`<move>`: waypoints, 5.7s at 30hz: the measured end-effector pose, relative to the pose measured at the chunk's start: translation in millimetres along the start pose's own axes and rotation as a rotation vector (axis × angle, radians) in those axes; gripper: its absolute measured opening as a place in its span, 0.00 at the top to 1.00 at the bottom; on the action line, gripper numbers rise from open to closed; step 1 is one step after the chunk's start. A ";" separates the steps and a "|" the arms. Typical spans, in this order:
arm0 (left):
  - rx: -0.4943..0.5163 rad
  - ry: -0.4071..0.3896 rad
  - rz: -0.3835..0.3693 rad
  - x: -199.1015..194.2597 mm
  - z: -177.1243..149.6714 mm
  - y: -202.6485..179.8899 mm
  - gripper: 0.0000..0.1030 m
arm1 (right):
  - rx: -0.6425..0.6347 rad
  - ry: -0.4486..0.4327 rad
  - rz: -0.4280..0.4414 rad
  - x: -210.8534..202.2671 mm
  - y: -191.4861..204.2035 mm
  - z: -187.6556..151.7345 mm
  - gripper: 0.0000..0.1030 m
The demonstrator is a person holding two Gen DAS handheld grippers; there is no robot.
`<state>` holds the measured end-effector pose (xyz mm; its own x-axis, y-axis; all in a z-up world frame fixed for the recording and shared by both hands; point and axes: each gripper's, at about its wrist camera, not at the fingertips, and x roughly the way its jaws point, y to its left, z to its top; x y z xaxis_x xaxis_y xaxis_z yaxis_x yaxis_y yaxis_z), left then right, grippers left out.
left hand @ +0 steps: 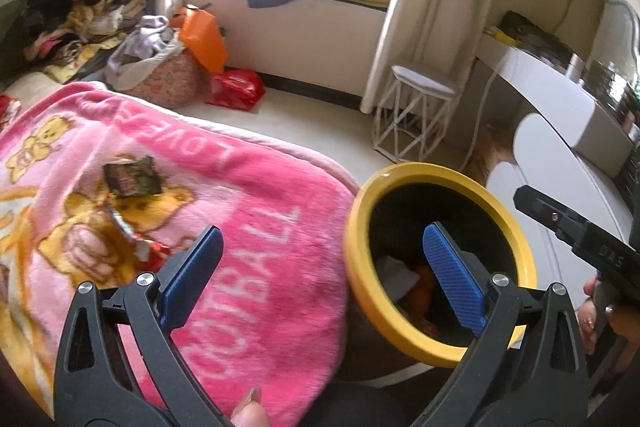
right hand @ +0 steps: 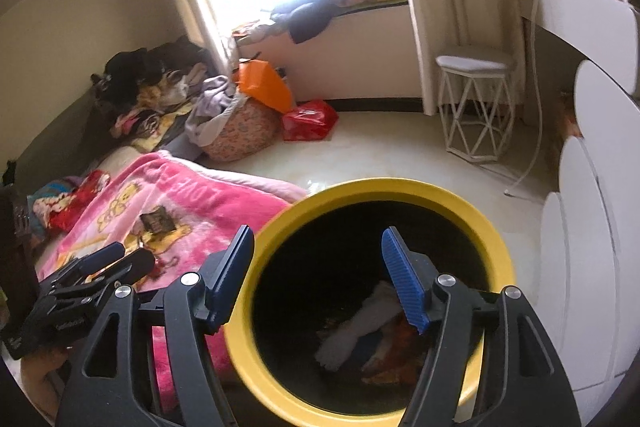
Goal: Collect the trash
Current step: 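Move both open tools back over the remaining packets on the blanket, then grasp the green packet with the right gripper while the left grasps the red snack packet, then carry the green packet in the right gripper over the bin while the left carries the red packet, then open both grippers above the bin to drop the packets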
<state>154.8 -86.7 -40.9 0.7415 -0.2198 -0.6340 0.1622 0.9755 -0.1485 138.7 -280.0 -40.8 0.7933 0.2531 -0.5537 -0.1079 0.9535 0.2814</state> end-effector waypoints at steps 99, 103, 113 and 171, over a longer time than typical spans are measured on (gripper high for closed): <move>-0.332 0.002 -0.005 0.7 -1.2 111.3 0.87 | -0.132 0.119 0.225 95.8 101.9 13.2 0.98; -0.311 -0.003 -0.018 -3.4 0.0 99.6 0.87 | -0.114 0.103 0.210 81.8 85.5 11.8 0.98; -0.257 -0.009 -0.052 -7.8 4.4 69.8 0.87 | -0.061 0.065 0.168 54.7 54.5 10.5 0.98; 0.103 0.136 -0.207 39.4 -17.1 -83.2 0.86 | 0.256 0.090 -0.092 0.7 -90.2 -34.4 0.97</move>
<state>159.5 -176.7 -66.5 0.5926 -0.4071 -0.6951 0.3719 0.9037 -0.2122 128.4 -360.3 -93.6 0.7352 0.1916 -0.6502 0.1259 0.9039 0.4087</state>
